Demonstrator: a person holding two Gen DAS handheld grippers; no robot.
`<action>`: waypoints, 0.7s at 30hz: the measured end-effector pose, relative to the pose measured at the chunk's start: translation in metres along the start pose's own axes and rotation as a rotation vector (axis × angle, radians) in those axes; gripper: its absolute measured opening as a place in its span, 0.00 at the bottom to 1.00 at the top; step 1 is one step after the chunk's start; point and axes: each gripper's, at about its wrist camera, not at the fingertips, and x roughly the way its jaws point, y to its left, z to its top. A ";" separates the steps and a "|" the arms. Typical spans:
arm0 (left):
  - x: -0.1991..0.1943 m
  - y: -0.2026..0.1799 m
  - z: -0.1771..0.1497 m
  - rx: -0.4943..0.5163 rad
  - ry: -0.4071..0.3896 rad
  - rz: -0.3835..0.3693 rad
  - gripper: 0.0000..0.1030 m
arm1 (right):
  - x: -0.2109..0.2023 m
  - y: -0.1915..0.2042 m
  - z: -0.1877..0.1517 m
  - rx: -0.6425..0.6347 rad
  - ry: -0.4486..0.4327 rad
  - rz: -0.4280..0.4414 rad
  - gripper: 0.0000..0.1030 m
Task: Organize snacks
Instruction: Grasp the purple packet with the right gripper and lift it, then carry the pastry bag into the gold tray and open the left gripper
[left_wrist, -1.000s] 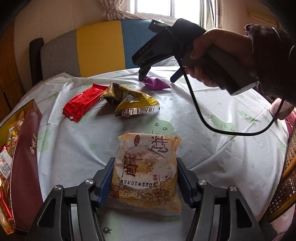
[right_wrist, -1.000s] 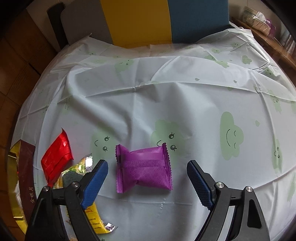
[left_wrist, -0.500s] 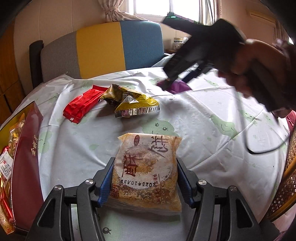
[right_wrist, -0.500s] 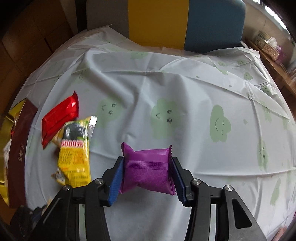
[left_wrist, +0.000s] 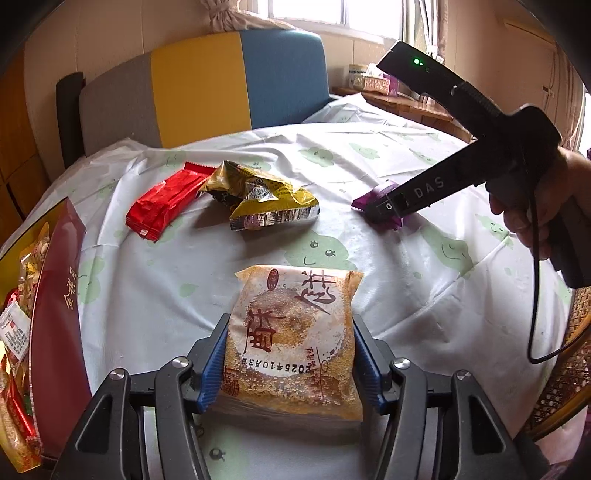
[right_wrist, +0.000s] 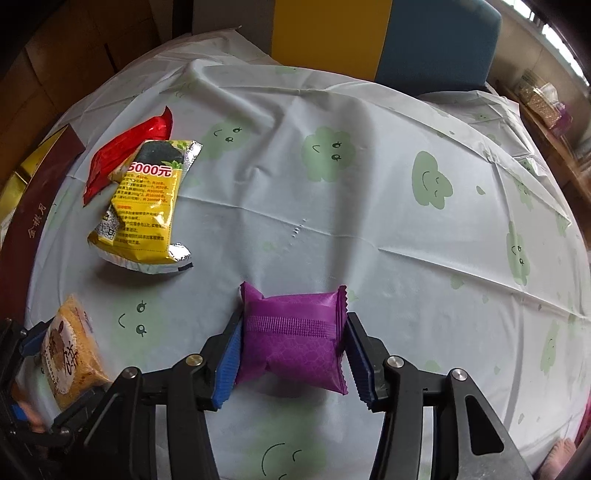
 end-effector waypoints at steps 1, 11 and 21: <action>-0.001 0.001 0.000 -0.010 0.009 -0.009 0.59 | 0.000 0.001 -0.001 -0.002 -0.002 0.001 0.51; -0.076 0.049 0.018 -0.215 -0.055 -0.090 0.59 | 0.000 0.003 -0.003 -0.018 -0.008 -0.011 0.51; -0.121 0.214 0.020 -0.544 -0.030 0.175 0.59 | 0.000 0.006 -0.002 -0.027 -0.006 -0.021 0.51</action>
